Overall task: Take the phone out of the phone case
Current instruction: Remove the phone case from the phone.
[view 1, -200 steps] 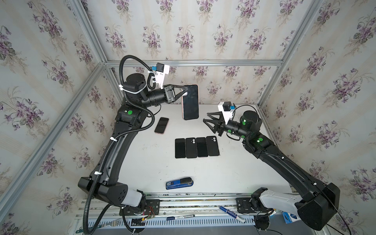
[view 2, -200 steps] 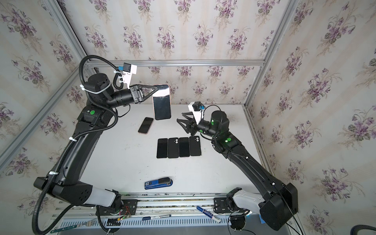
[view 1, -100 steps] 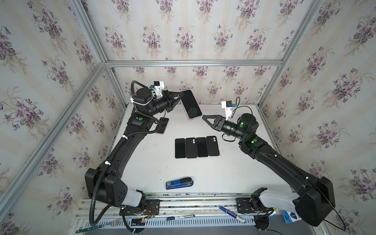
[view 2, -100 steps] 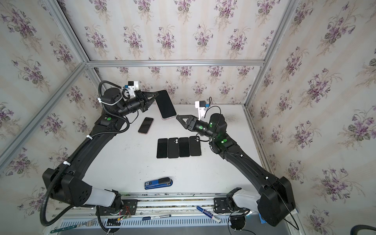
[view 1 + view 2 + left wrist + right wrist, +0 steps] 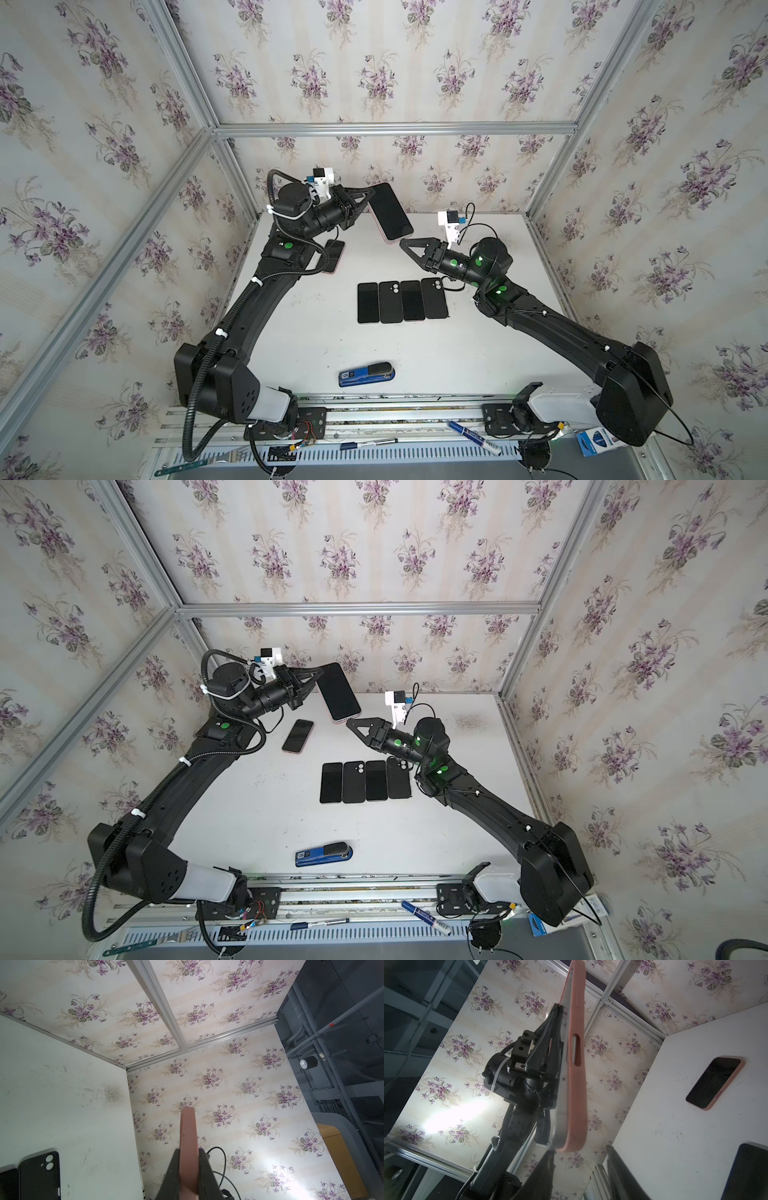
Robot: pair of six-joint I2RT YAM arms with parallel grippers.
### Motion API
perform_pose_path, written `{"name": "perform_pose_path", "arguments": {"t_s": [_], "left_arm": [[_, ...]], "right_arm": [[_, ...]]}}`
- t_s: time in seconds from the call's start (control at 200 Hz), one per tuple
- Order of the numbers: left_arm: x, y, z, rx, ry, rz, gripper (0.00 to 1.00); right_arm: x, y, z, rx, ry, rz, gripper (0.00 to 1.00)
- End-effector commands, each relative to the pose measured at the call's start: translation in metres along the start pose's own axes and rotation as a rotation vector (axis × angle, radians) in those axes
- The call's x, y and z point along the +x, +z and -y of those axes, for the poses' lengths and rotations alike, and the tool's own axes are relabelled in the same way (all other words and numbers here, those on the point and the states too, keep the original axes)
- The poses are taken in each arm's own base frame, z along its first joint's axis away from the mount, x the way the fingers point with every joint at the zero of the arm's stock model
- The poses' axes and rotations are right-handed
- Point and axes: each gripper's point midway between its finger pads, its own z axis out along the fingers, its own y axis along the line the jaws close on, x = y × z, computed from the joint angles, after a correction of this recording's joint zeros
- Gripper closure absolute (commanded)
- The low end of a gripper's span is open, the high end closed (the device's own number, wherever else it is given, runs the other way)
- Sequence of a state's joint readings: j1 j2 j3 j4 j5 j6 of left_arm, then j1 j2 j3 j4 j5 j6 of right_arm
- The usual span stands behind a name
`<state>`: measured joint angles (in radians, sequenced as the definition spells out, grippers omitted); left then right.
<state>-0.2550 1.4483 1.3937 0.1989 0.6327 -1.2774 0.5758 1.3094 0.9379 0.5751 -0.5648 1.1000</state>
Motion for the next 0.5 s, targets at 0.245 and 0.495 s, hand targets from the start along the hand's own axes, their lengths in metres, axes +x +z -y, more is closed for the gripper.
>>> {"name": "perform_pose_path", "arguments": {"t_s": [0.245,0.495], "left_arm": [[0.0,-0.003,0.023,0.09,0.04,-0.002,1.0],[0.003,-0.004,0.023,0.099,0.041,-0.017,1.0]], "right_arm": [[-0.012,0.002,-0.006,-0.053,-0.004,0.072,0.56],[-0.018,0.006,0.0,-0.05,0.017,0.1,0.56]]}}
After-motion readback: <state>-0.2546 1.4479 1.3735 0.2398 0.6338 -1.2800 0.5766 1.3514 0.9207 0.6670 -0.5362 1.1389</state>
